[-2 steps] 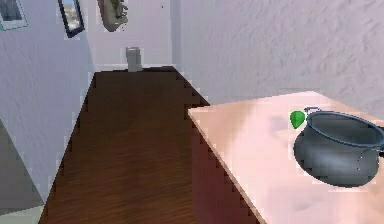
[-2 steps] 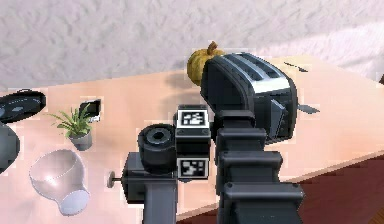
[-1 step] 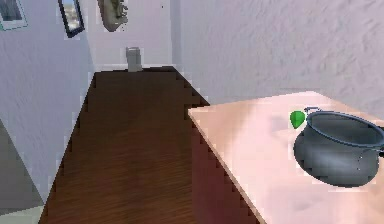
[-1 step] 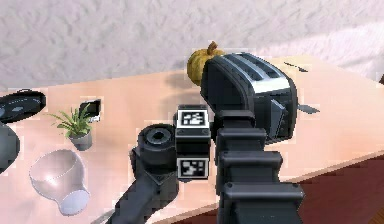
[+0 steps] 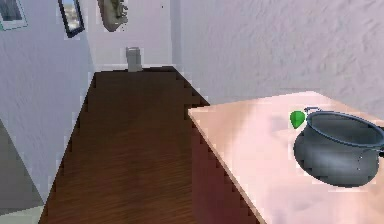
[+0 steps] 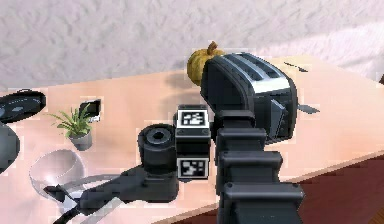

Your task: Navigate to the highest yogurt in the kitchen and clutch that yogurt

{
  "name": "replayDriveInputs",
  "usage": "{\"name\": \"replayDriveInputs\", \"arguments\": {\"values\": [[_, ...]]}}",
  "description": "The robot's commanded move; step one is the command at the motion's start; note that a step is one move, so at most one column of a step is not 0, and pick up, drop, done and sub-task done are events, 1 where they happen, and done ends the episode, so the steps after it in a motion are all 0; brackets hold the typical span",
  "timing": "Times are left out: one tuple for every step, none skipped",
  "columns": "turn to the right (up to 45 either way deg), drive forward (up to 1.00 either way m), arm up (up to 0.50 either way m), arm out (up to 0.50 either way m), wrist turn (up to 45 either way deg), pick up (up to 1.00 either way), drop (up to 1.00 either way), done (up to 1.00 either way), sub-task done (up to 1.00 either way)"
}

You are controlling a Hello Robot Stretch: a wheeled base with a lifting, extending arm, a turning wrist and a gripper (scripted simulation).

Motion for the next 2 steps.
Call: {"name": "replayDriveInputs", "arguments": {"values": [[0.0,0.00,0.00,0.00,45.0,0.00,0.00,0.00,0.00],[0.0,0.00,0.00,0.00,45.0,0.00,0.00,0.00,0.00]]}}
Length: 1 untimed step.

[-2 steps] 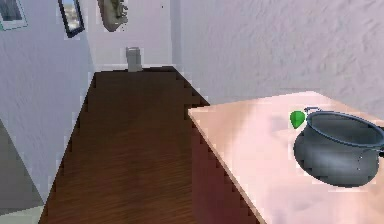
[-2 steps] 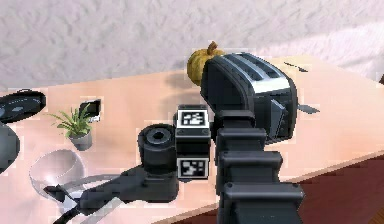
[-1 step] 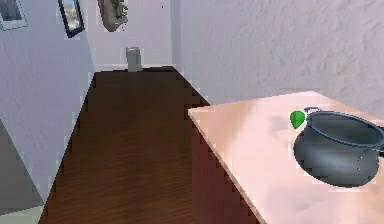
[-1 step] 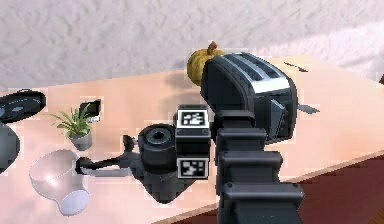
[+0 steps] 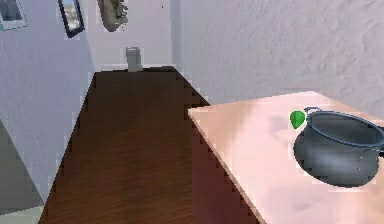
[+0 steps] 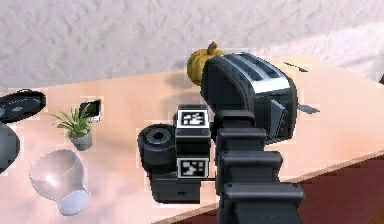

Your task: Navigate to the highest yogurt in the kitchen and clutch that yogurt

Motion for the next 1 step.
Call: {"name": "replayDriveInputs", "arguments": {"values": [[0.0,0.00,0.00,0.00,3.0,0.00,0.00,0.00,0.00]]}}
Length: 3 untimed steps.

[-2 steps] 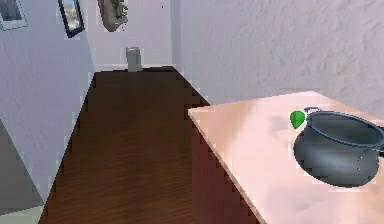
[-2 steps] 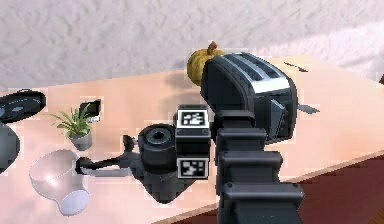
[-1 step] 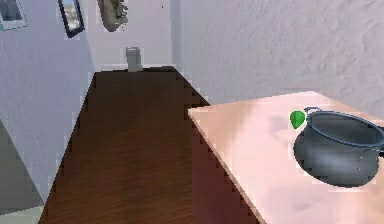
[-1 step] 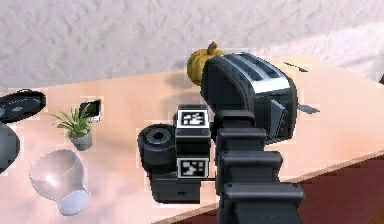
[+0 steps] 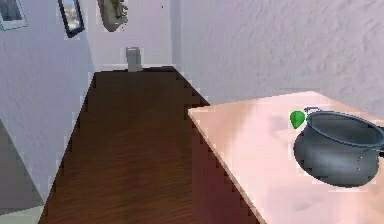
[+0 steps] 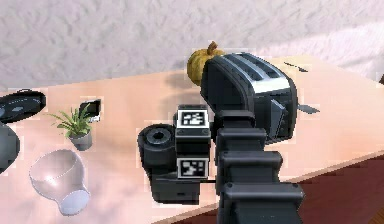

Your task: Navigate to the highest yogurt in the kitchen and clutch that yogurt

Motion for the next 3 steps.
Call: {"name": "replayDriveInputs", "arguments": {"values": [[0.0,0.00,-0.10,0.00,0.0,0.00,0.00,0.00,0.00],[0.0,0.00,0.00,0.00,0.0,1.00,0.00,0.00,0.00],[0.0,0.00,0.10,0.00,0.0,0.00,0.00,0.00,0.00]]}}
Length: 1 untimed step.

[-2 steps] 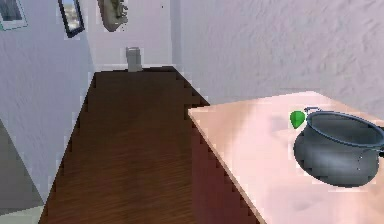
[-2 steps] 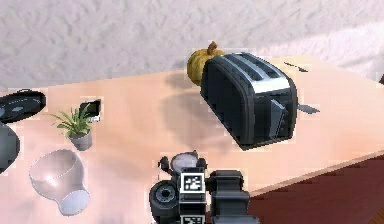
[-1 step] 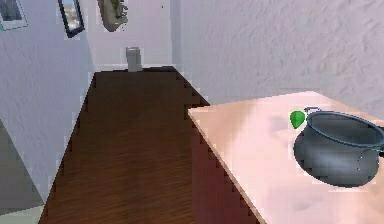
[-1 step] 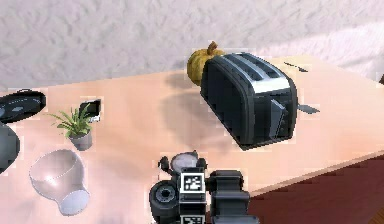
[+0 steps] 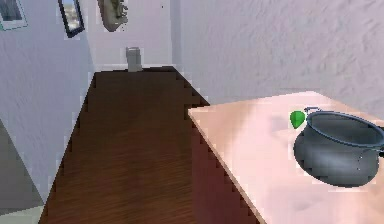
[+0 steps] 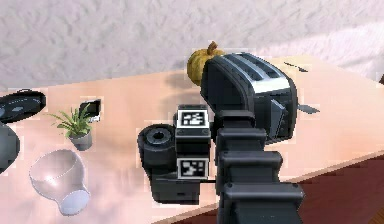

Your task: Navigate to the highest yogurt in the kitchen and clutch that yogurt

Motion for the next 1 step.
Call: {"name": "replayDriveInputs", "arguments": {"values": [[0.0,0.00,0.00,0.00,0.0,0.00,0.00,1.00,0.00]]}}
